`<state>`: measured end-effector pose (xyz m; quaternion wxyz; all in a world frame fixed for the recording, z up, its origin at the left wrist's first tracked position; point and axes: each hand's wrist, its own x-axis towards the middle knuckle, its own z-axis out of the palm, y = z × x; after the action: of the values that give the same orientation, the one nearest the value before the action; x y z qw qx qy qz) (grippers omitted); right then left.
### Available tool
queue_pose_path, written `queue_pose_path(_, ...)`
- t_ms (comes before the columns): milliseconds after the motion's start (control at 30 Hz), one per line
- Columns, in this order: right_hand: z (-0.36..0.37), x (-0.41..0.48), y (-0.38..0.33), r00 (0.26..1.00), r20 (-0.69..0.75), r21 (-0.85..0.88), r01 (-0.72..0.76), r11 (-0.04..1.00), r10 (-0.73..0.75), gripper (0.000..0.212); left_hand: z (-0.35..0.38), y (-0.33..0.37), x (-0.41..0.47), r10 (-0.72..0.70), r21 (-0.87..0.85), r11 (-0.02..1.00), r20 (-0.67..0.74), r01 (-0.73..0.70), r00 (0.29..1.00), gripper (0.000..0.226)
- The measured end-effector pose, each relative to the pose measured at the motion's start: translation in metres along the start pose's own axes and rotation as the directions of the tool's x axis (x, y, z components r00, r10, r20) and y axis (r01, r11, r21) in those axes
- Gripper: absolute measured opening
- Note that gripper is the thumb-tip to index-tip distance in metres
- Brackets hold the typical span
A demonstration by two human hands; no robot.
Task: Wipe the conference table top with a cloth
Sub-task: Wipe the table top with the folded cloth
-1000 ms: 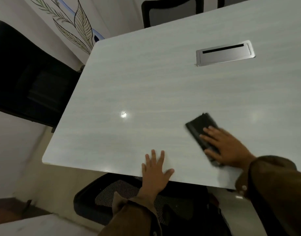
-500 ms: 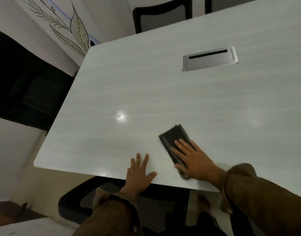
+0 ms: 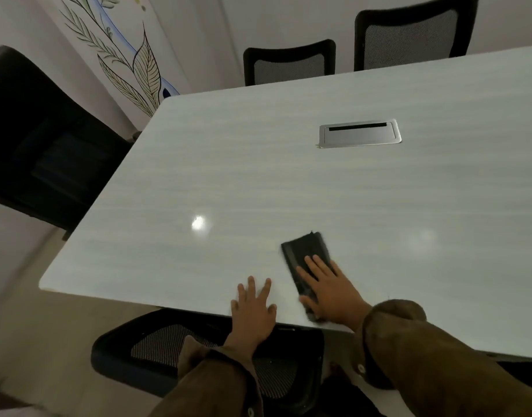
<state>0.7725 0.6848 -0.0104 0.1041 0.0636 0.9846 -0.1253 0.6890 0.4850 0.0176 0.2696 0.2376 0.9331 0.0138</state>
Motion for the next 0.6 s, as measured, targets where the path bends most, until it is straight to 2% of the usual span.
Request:
queue_pose_path(100,0.017,-0.046,0.024,0.976,-0.052,-0.073,0.209,0.975,-0.213,0.068,0.010,-0.013,-0.008,0.055,0.009,0.998,-0.038,-0.055,0.998,0.064)
queue_pose_path(167,0.017,-0.071,0.055,0.970,-0.056,-0.058,0.234,0.970,-0.237,0.067,0.013,-0.017,-0.016,0.077,-0.011,0.997,-0.034,-0.077,0.996,0.064)
queue_pose_path(267,0.003,-0.077,0.075,0.998,-0.054,0.014,0.043,0.999,-0.042,0.071,0.015,-0.010,-0.016,0.042,-0.062,0.997,-0.015,-0.043,0.999,0.066)
queue_pose_path(367,0.003,-0.049,0.043,0.965,-0.106,0.117,-0.226,0.967,0.238,0.085,0.011,0.008,-0.012,0.041,-0.082,0.996,-0.018,-0.043,0.999,0.067)
queue_pose_path(433,0.008,-0.038,0.018,0.959,-0.076,0.103,-0.265,0.959,0.274,0.087,0.012,0.024,-0.014,0.113,-0.079,0.990,-0.012,-0.113,0.994,0.066)
queue_pose_path(467,0.010,-0.038,0.014,0.974,-0.070,0.083,-0.209,0.974,0.215,0.084,0.014,0.033,-0.015,0.147,-0.077,0.986,-0.016,-0.148,0.989,0.066)
queue_pose_path(533,0.012,-0.052,0.029,0.998,-0.058,0.030,0.000,1.000,0.001,0.077,0.020,0.043,-0.019,0.176,-0.069,0.982,-0.016,-0.176,0.984,0.065)
queue_pose_path(600,0.014,-0.074,0.059,0.985,-0.046,-0.049,0.166,0.985,-0.168,0.069,0.030,0.041,-0.024,0.190,-0.007,0.982,-0.053,-0.191,0.980,0.065)
